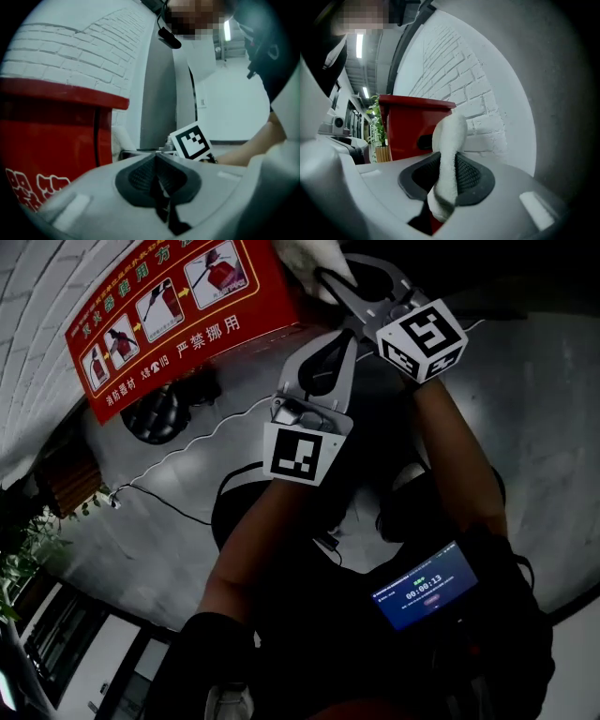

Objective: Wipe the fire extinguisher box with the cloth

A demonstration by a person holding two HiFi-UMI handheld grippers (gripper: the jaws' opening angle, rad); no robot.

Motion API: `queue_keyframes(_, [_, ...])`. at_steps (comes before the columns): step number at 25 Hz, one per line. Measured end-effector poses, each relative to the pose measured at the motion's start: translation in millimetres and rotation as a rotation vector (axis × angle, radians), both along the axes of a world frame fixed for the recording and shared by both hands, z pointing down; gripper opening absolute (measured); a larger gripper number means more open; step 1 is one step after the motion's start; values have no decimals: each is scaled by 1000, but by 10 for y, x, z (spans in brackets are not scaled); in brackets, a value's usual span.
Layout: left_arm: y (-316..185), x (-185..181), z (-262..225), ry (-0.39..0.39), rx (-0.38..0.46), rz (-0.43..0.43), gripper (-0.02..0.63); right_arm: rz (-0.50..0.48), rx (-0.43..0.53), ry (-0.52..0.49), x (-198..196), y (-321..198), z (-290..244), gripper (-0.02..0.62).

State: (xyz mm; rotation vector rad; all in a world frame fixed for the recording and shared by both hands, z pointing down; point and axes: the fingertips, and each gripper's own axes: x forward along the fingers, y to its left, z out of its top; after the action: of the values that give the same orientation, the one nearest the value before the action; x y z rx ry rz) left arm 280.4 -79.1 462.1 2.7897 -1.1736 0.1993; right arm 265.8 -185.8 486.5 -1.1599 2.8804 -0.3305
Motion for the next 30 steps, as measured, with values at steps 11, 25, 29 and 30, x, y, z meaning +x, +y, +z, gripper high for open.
queue_keyframes(11, [-86, -13, 379, 22, -3, -103, -2, -239, 186, 54, -316, 151, 207, 80])
queue_keyframes(25, [104, -32, 656, -18, 9, -104, -2, -260, 89, 84, -356, -14, 958, 80])
queue_keyframes(29, [80, -70, 801, -18, 42, -108, -2, -254, 32, 102, -354, -55, 1257, 80])
queue_keyframes(30, [73, -82, 847, -19, 36, -111, -2, -255, 15, 112, -353, -57, 1349, 80])
